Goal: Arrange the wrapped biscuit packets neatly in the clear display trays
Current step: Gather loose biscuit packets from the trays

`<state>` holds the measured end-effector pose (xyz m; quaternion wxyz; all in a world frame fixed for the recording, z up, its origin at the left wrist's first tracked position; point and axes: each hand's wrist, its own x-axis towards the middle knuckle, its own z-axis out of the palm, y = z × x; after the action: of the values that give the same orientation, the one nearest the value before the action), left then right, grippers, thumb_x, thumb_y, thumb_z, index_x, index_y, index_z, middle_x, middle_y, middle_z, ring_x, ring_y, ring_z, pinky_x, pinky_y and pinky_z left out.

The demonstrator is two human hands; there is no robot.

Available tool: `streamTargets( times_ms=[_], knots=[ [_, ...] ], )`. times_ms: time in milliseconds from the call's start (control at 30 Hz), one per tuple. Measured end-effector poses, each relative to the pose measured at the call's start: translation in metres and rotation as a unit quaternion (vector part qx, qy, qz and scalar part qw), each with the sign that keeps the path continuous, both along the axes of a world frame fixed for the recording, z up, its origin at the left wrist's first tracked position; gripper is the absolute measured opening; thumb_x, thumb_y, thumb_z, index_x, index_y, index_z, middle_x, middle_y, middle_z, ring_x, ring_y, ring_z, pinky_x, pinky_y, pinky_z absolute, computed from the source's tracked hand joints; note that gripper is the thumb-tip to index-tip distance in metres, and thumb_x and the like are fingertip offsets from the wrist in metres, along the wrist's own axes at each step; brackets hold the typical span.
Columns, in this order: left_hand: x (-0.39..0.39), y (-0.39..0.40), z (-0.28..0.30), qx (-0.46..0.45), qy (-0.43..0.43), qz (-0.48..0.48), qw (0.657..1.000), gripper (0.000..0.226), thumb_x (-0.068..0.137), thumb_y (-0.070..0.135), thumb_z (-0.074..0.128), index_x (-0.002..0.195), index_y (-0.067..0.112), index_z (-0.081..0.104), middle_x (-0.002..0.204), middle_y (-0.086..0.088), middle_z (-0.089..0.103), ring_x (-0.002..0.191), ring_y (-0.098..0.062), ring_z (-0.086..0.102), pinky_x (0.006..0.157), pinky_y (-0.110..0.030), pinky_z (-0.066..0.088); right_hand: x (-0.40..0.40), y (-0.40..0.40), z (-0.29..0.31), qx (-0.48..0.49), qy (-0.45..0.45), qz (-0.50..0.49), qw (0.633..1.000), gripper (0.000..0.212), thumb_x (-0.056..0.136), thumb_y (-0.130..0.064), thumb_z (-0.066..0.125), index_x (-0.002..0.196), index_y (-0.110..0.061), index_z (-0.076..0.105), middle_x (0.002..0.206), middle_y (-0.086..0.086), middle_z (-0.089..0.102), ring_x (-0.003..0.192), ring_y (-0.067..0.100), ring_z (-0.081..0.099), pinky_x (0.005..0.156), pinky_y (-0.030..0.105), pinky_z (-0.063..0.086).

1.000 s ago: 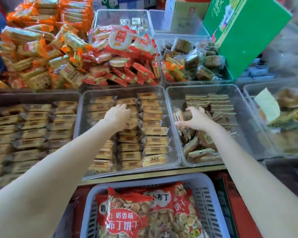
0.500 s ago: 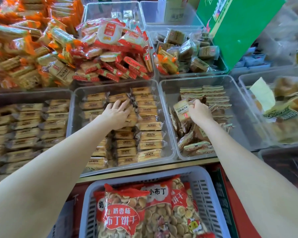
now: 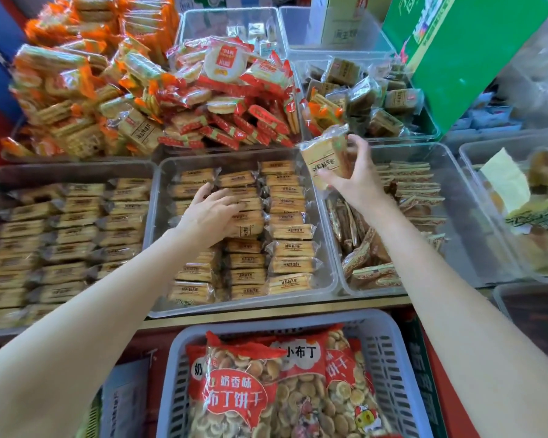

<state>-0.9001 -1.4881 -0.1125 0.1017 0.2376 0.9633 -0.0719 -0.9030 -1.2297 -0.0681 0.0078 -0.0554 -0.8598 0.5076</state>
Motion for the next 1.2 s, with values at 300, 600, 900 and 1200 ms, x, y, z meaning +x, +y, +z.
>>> streamTargets(
  times_ms=[300, 600, 900, 1200],
  knots=[
    [0.019, -0.042, -0.015, 0.147, 0.031, 0.114, 0.982, 0.043, 0.096, 0.03, 0.049, 0.138, 0.022, 0.046, 0.148, -0.002, 0.038, 0.138, -0.024, 0.03, 0.112, -0.04, 0.019, 0.038, -0.089, -0.042, 0.246, -0.04, 0.383, 0.89, 0.071, 0.088, -0.023, 0.065, 0.146, -0.009, 0.026, 0.139, 0.009, 0.039, 0.125, 0.023, 0.04, 0.102, 0.027, 0.032],
    [0.032, -0.063, -0.024, 0.123, -0.064, 0.101, 0.985, 0.052, 0.102, 0.032, 0.029, 0.151, 0.026, 0.011, 0.158, 0.002, 0.011, 0.146, -0.018, 0.006, 0.118, -0.04, 0.01, 0.052, -0.132, -0.079, 0.562, 0.047, 0.345, 0.751, 0.065, 0.099, -0.013, 0.027, 0.149, -0.006, -0.014, 0.157, 0.012, -0.02, 0.145, 0.03, -0.015, 0.115, 0.049, -0.008],
    [0.024, -0.047, -0.016, 0.069, -0.077, 0.089, 0.991, 0.069, 0.101, 0.029, 0.034, 0.149, 0.011, -0.012, 0.159, -0.006, 0.0, 0.146, -0.02, 0.002, 0.118, -0.037, 0.005, 0.044, -0.115, -0.067, 0.487, -0.029, 0.381, 0.785, 0.081, 0.097, -0.041, 0.044, 0.15, -0.015, -0.011, 0.158, 0.008, -0.016, 0.145, 0.023, -0.015, 0.115, 0.046, -0.009],
    [0.045, -0.074, -0.017, 0.151, 0.043, 0.086, 0.984, 0.05, 0.088, 0.008, 0.06, 0.137, 0.006, 0.047, 0.128, -0.015, 0.056, 0.115, -0.031, 0.054, 0.097, -0.039, 0.044, 0.036, -0.113, -0.064, 0.444, -0.024, 0.384, 0.809, 0.068, 0.098, -0.03, 0.047, 0.152, -0.02, 0.007, 0.16, 0.007, -0.003, 0.147, 0.021, -0.005, 0.117, 0.043, -0.003]
  ],
)
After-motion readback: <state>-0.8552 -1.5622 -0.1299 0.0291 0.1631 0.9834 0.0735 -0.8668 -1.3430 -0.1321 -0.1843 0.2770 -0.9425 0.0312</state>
